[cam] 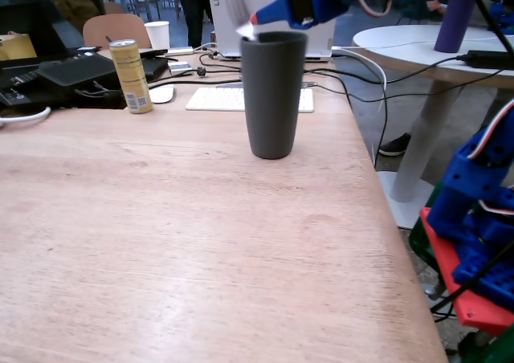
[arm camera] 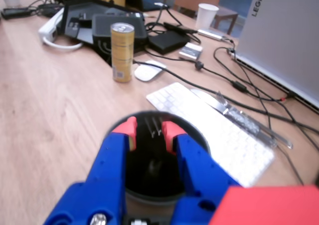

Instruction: Grab the fork and place it in gray glass

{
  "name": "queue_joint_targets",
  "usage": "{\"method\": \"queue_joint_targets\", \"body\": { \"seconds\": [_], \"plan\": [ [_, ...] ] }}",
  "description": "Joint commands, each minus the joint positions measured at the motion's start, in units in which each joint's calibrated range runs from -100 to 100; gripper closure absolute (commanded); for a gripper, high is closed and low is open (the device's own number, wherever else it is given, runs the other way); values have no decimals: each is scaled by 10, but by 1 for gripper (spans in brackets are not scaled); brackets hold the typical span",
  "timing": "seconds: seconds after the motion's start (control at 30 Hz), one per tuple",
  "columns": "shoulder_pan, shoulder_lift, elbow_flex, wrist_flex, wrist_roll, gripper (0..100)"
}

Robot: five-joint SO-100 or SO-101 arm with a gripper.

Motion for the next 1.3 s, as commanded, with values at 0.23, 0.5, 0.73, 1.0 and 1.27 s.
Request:
{"method": "queue_joint_targets", "body": {
  "seconds": [0.23, 0.5, 0.73, 1.0, 1.27],
  "plan": [
    [-2, -37, -7, -1, -1, 88],
    [-24, -133, -17, 30, -2, 88],
    [-268, -264, -7, 251, -8, 88],
    [-383, -333, 113, 273, -9, 88],
    [-403, -471, 295, 271, -8, 89]
  ]
}}
